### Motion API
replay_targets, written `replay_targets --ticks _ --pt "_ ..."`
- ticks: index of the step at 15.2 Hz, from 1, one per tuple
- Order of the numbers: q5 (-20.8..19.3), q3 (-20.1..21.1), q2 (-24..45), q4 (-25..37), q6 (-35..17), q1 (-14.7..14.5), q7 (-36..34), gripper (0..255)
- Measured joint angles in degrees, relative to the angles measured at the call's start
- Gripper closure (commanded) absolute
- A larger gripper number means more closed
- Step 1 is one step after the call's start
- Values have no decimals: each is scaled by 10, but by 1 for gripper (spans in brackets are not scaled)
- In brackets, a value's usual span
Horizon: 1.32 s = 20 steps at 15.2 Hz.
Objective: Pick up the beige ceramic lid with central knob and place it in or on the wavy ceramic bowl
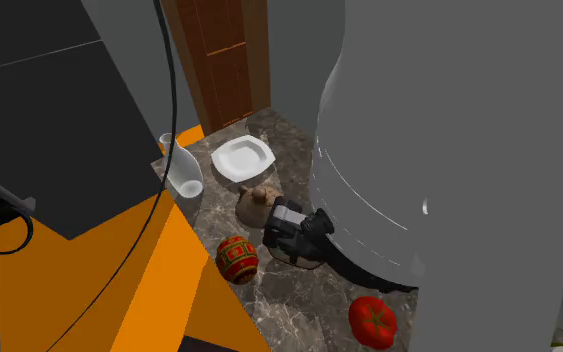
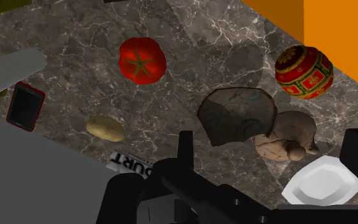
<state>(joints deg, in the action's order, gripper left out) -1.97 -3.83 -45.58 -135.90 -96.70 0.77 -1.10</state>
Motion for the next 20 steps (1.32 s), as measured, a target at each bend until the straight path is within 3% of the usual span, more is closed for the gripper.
replay_targets --ticks 3,9,20 --pt "5 7 7 -14 -21 -2 -10 0" --pt "24 38 74 -51 -132 -15 -53 0" --pt "38 95 275 -47 -342 -30 -135 0"
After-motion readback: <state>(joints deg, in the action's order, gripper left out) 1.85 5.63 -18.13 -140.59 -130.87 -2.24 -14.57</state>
